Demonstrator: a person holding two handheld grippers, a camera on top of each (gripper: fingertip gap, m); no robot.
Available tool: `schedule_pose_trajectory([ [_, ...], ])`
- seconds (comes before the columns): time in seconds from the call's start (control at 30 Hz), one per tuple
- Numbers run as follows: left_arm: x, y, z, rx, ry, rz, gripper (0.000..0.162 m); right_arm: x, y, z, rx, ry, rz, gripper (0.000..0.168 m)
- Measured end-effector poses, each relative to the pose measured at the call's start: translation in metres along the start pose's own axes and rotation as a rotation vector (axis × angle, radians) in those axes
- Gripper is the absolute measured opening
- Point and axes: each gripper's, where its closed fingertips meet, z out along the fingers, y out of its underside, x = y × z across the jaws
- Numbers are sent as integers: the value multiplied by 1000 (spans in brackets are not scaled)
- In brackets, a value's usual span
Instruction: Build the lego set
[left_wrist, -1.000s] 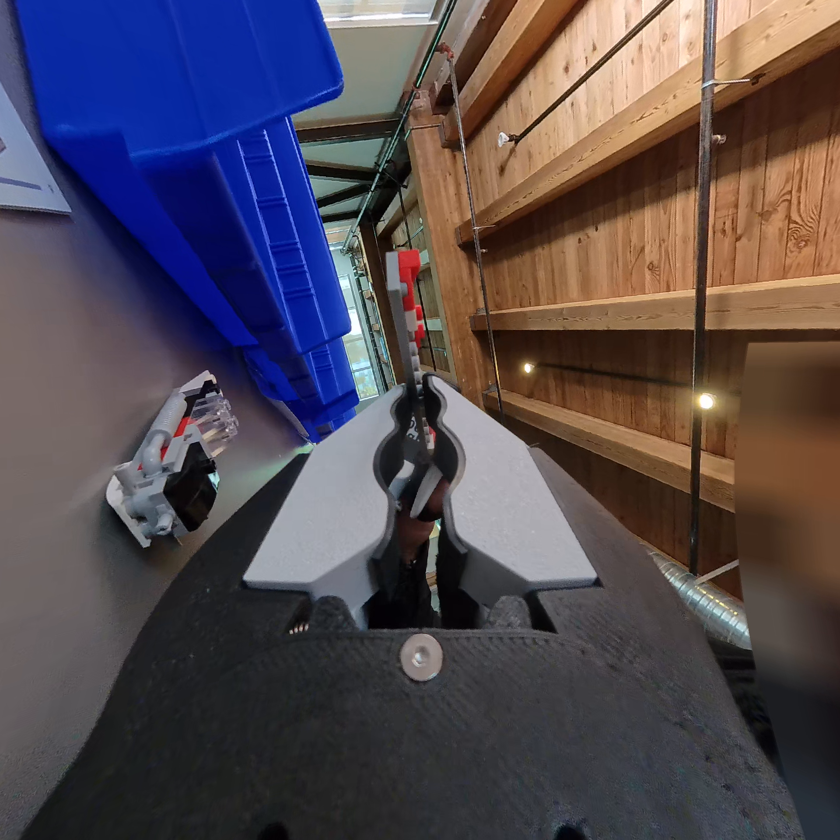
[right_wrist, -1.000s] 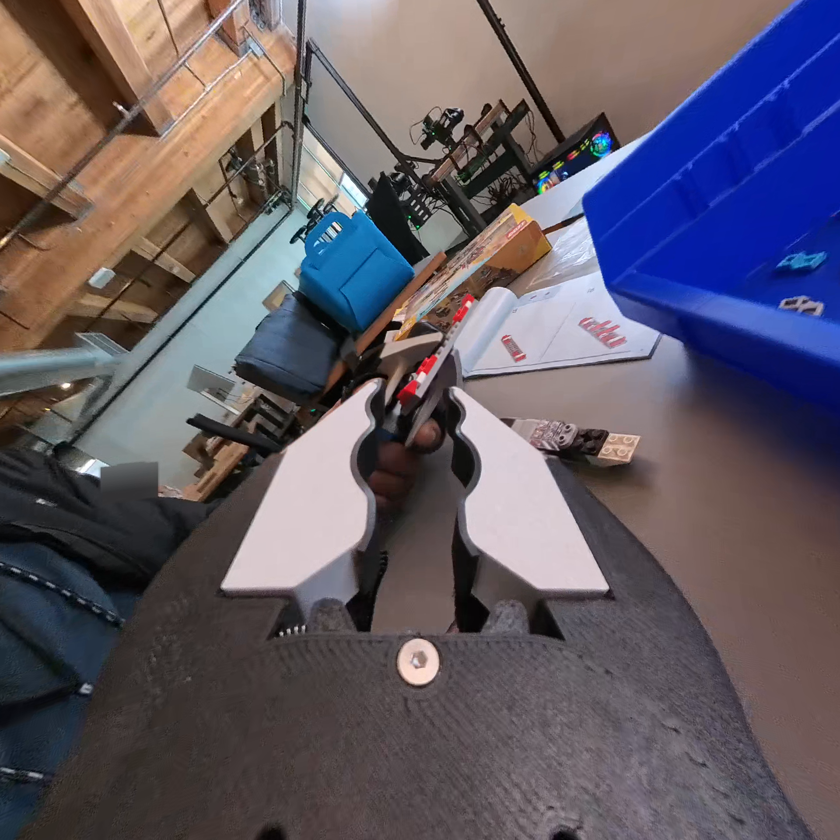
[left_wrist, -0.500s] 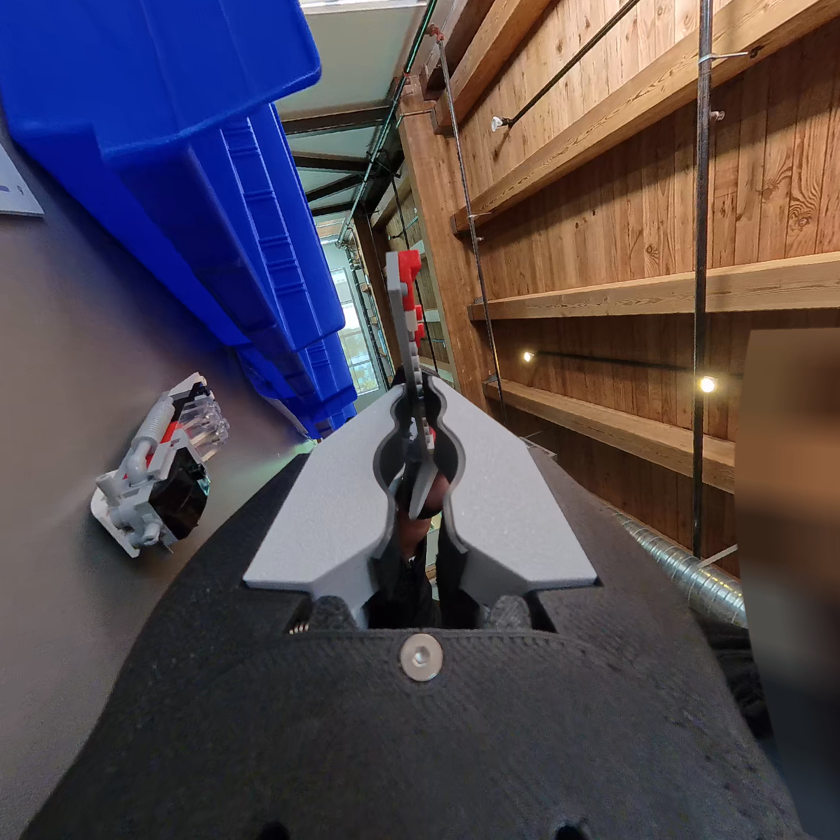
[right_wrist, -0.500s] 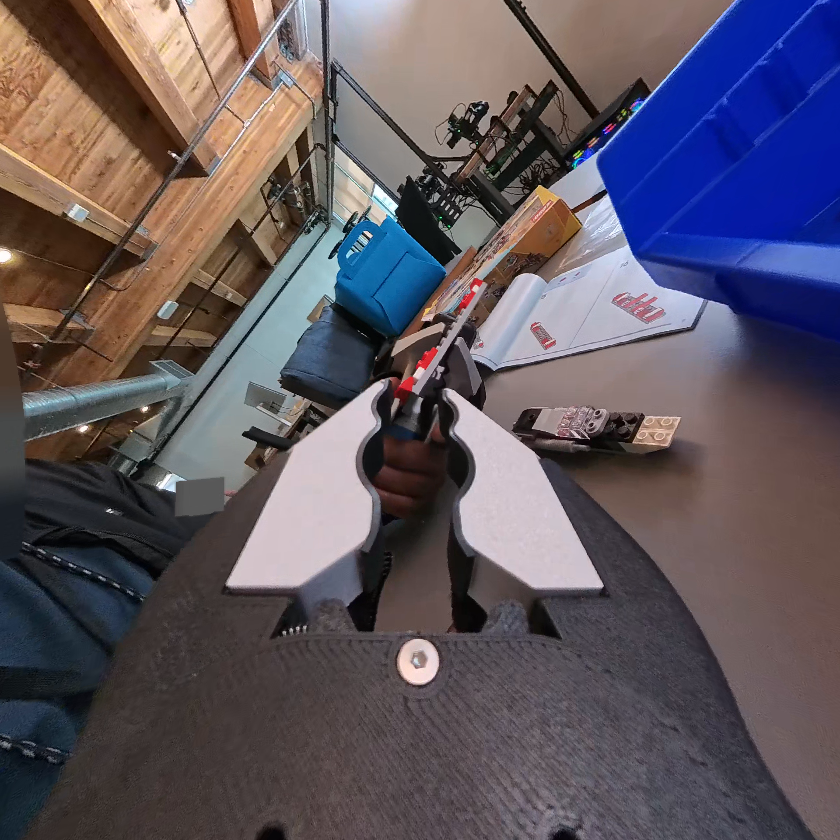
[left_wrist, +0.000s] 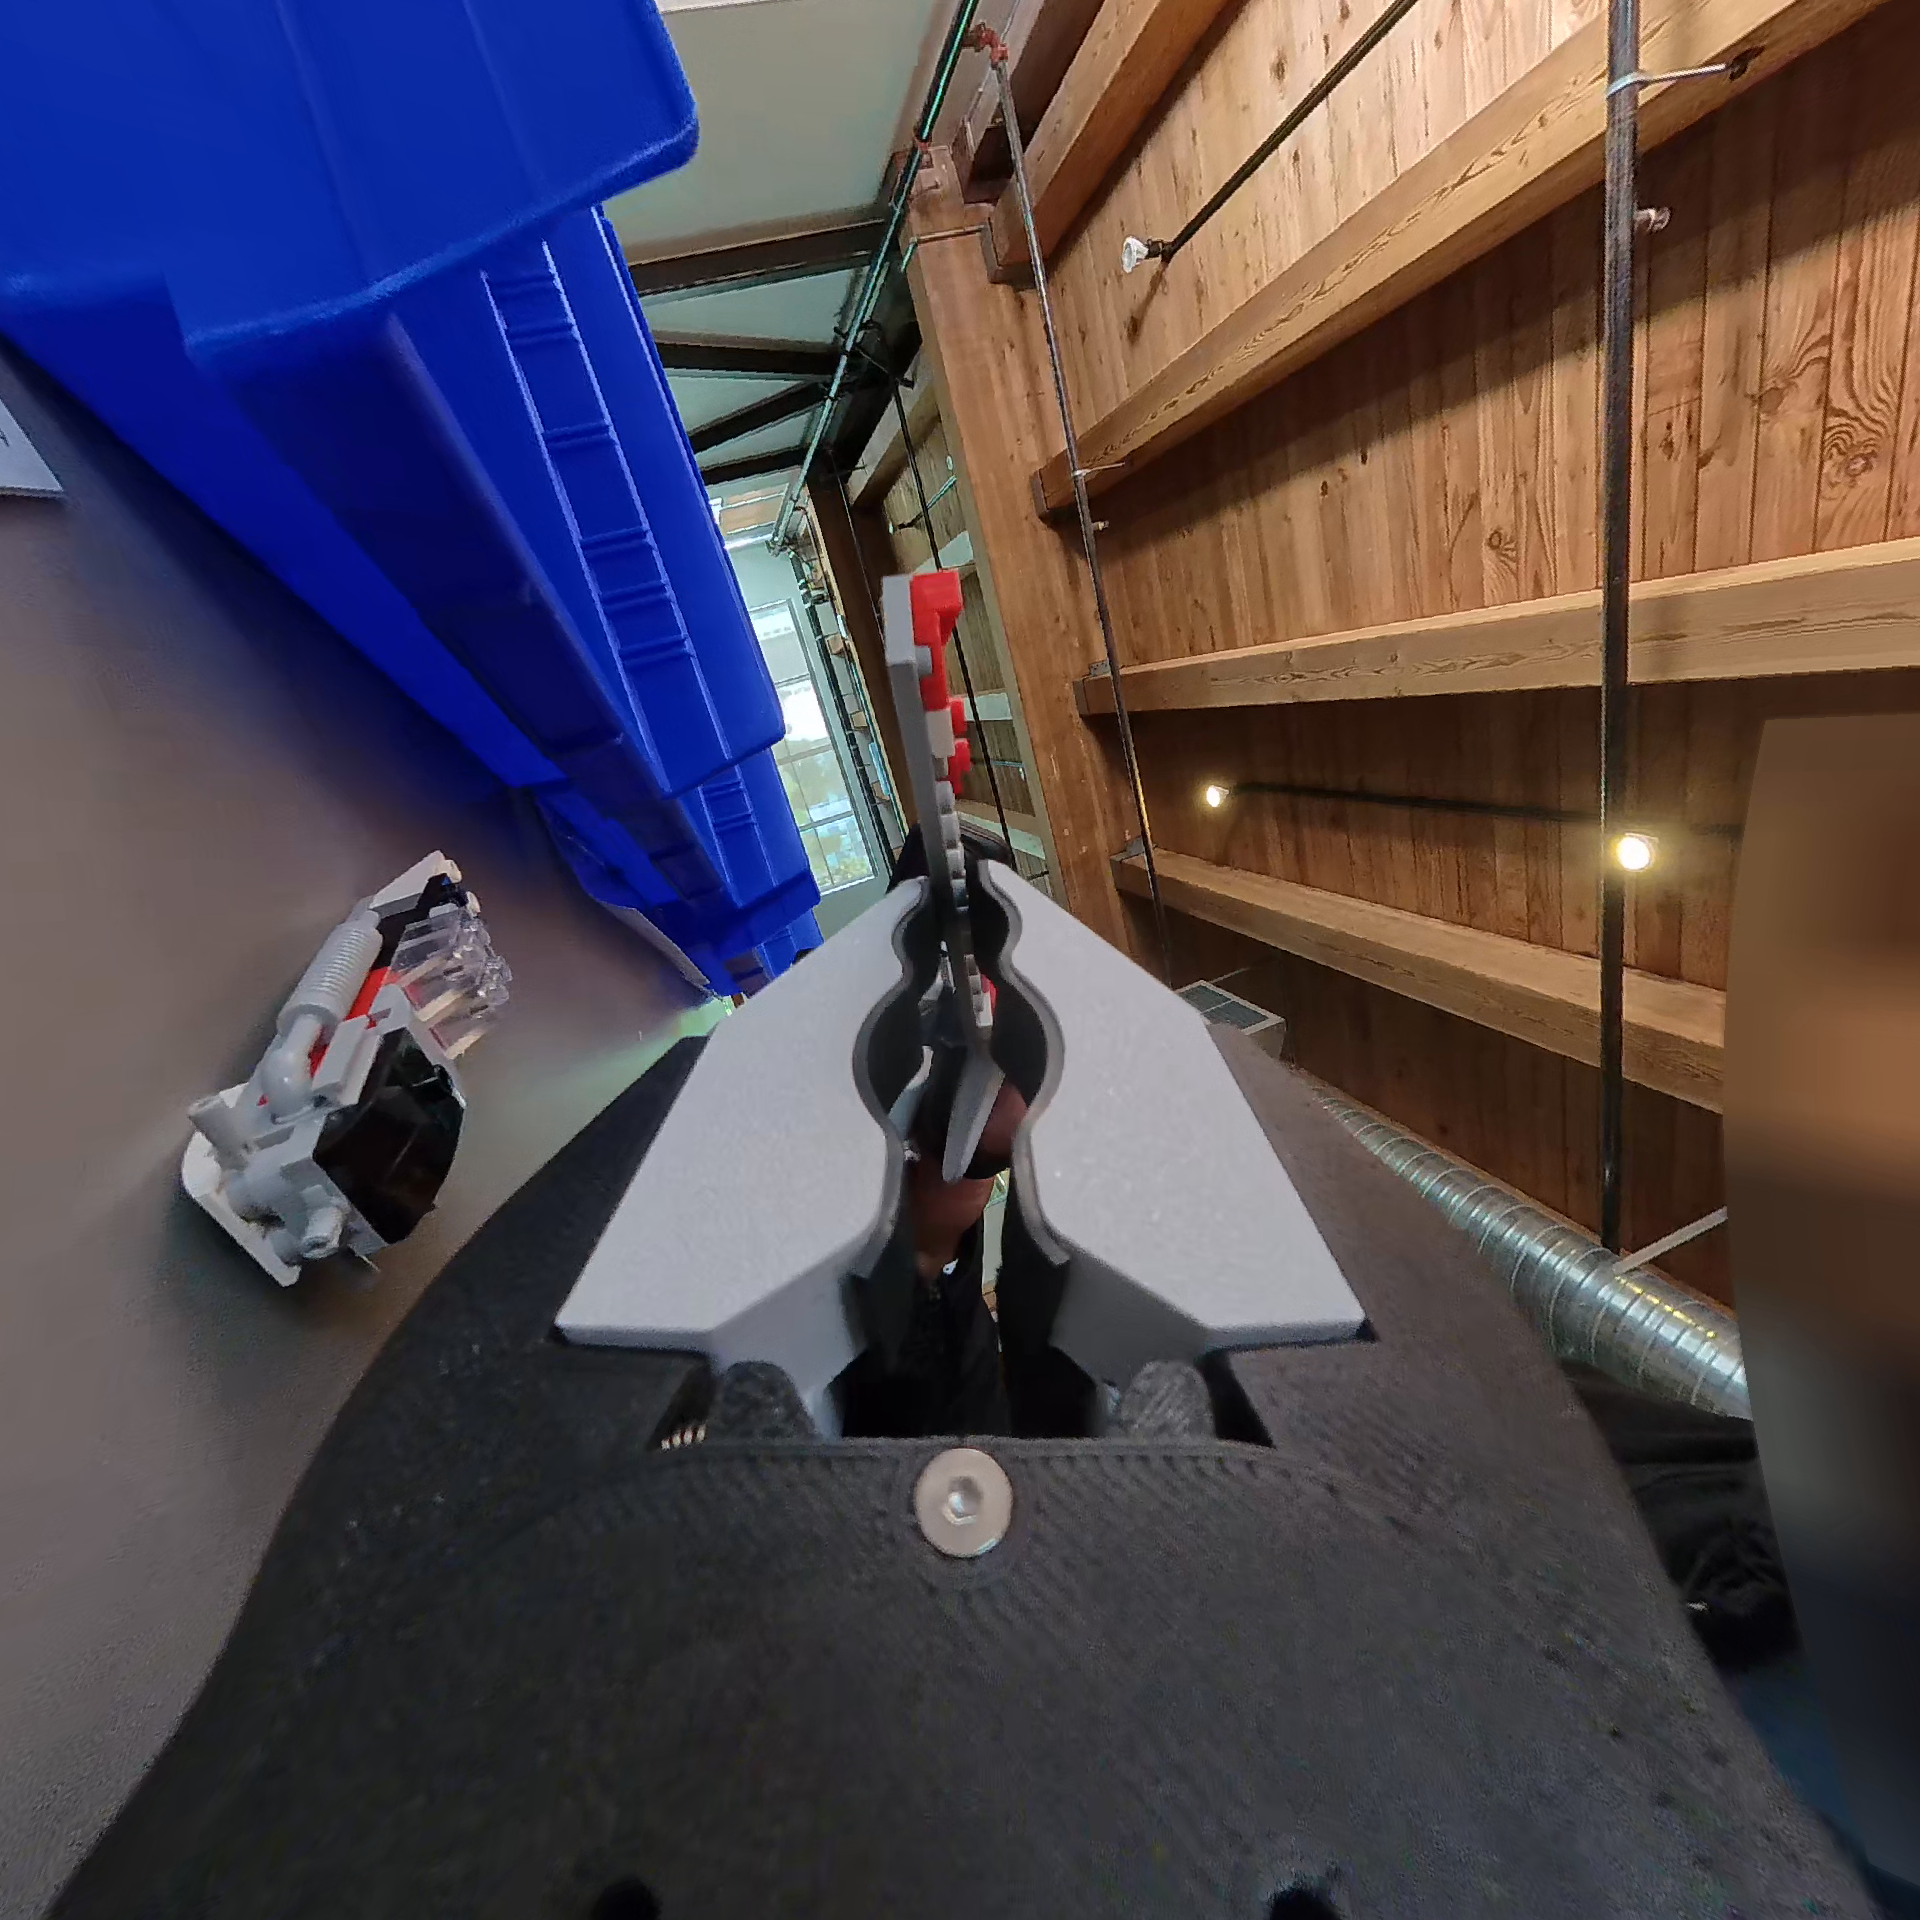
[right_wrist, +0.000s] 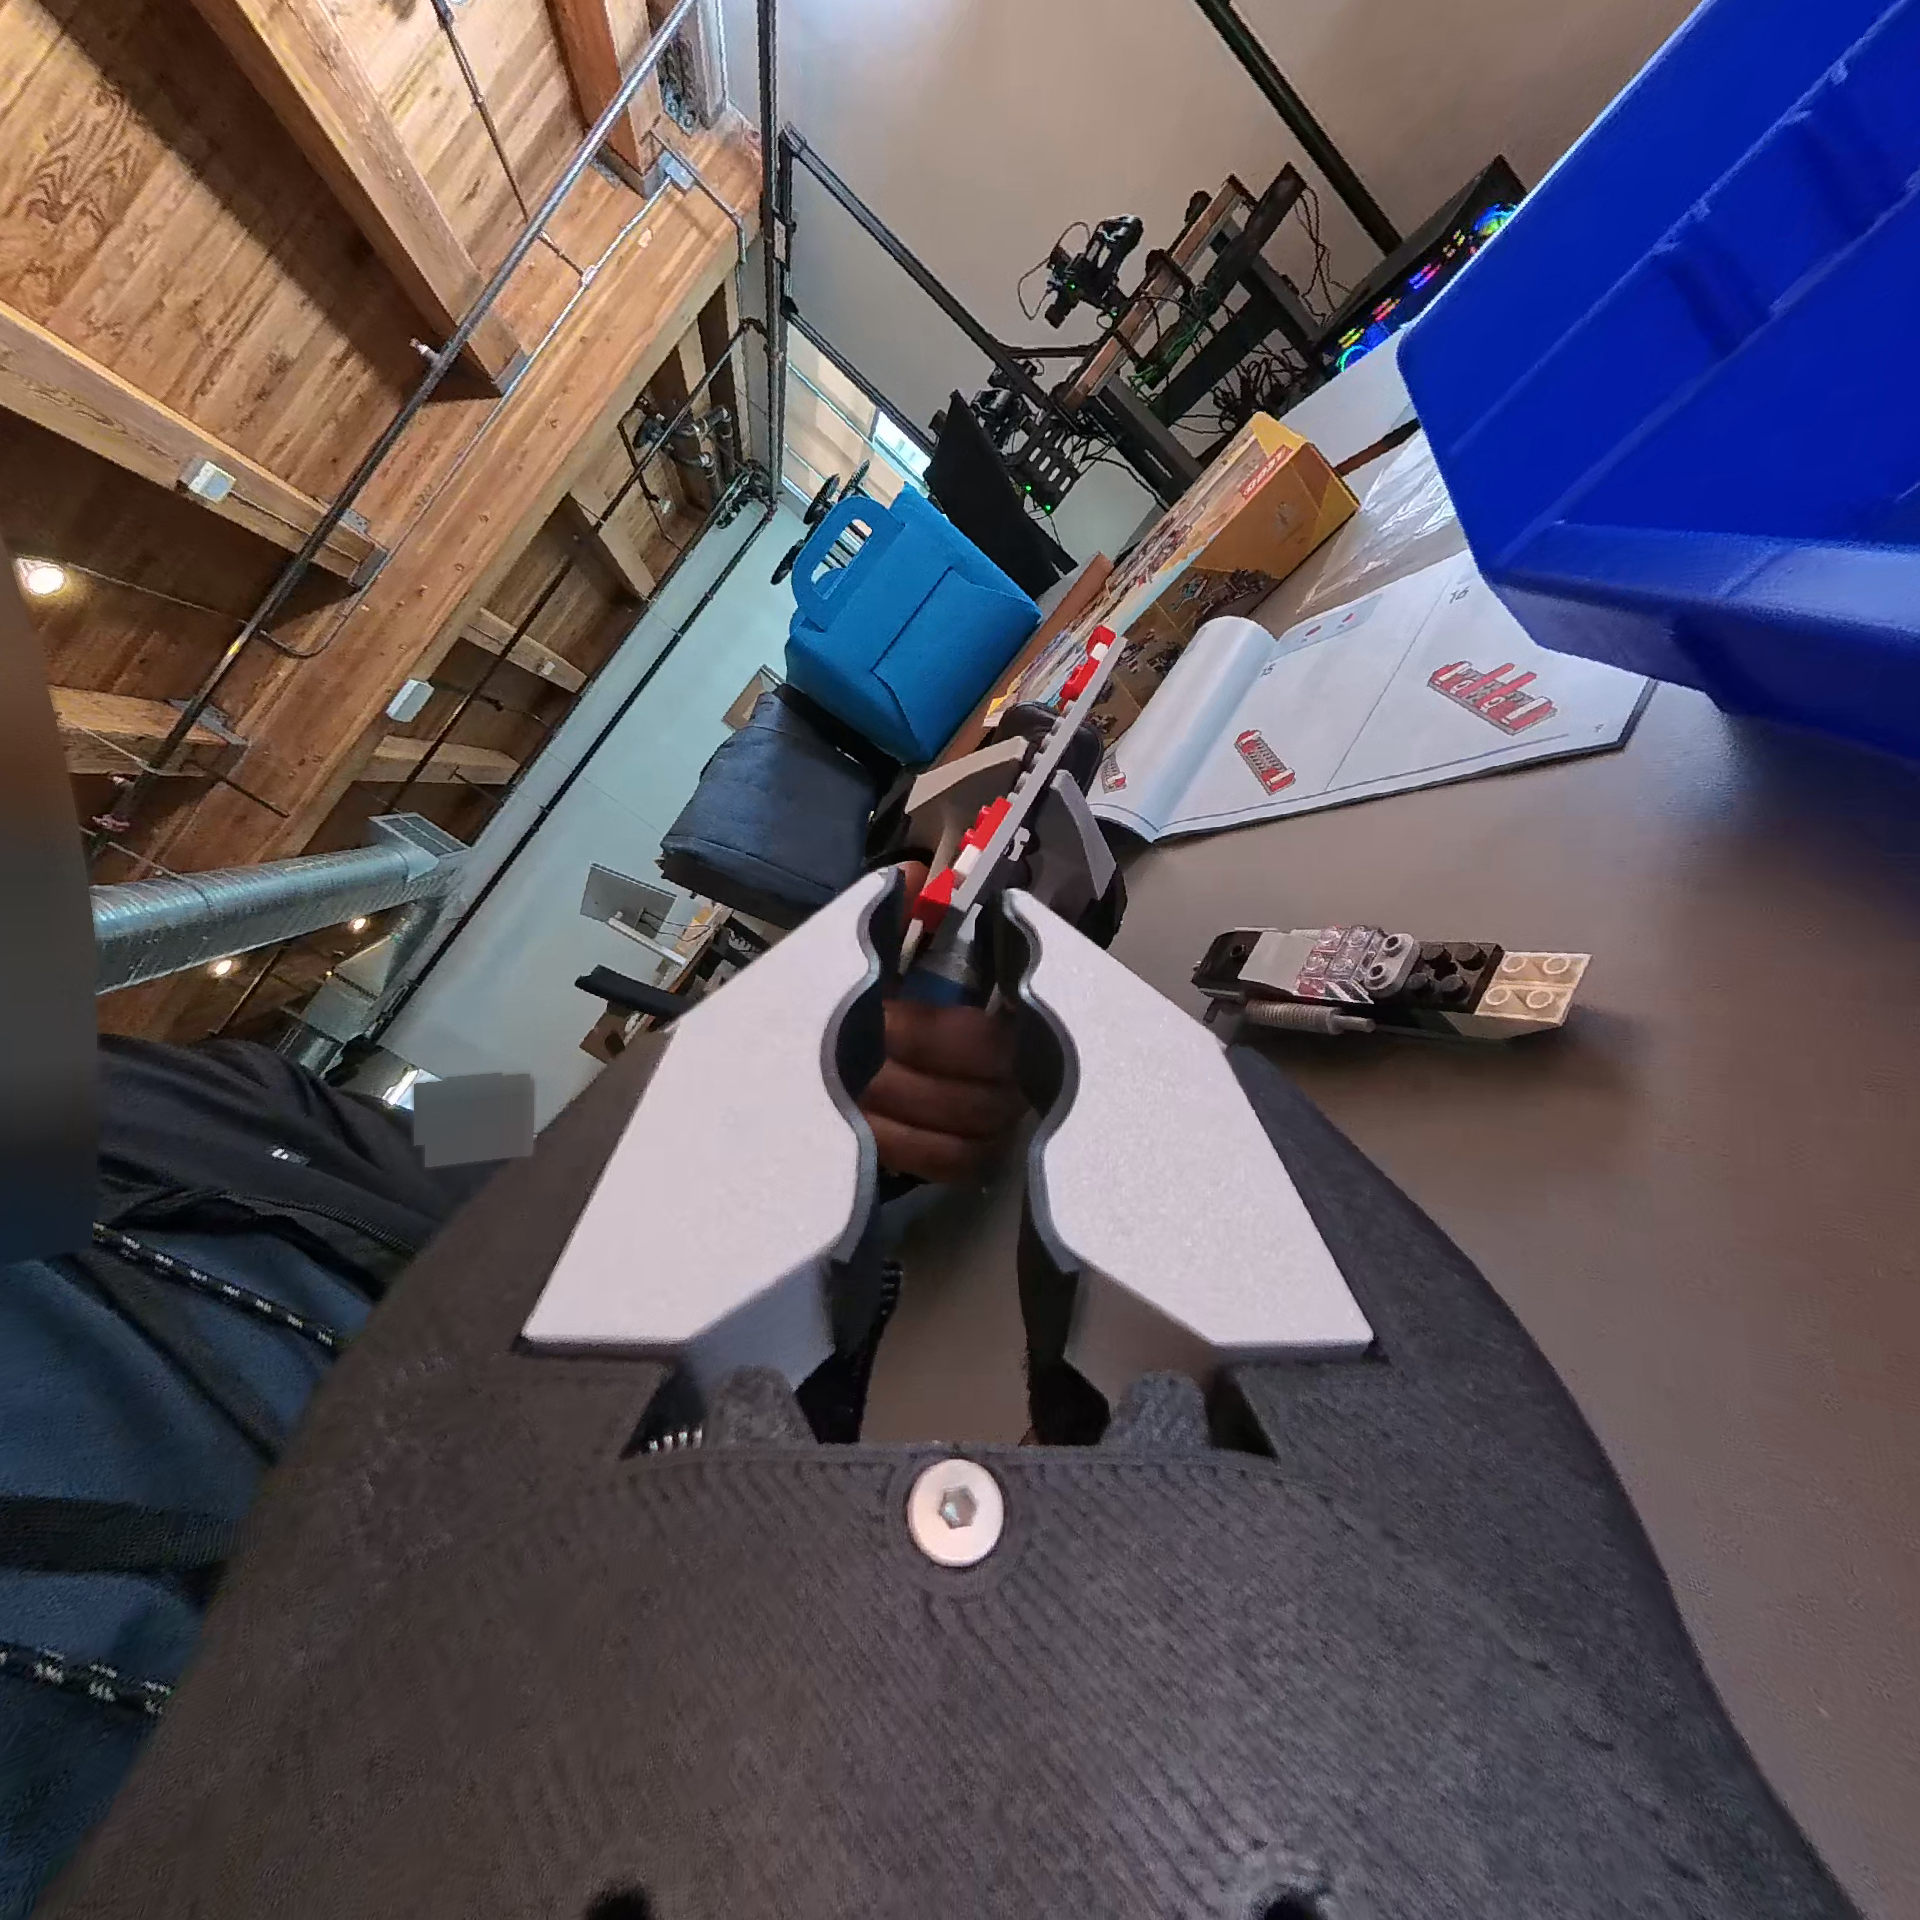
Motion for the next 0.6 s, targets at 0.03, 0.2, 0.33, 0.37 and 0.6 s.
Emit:
schedule_pose_trajectory([
  [0.03,0,1,0,-3,0,2,4,0,0,0,-2,0,-1,14],
  [0.2,1,1,0,-9,-3,14,4,-1,2,0,-13,-1,-12,11],
  [0.33,2,2,1,-14,-7,34,4,-3,5,1,-32,7,-28,11],
  [0.37,2,2,1,-14,-9,39,4,-3,5,1,-35,12,-33,10],
  [0.6,1,0,1,-2,-45,89,4,1,6,1,-33,59,-62,9],
])
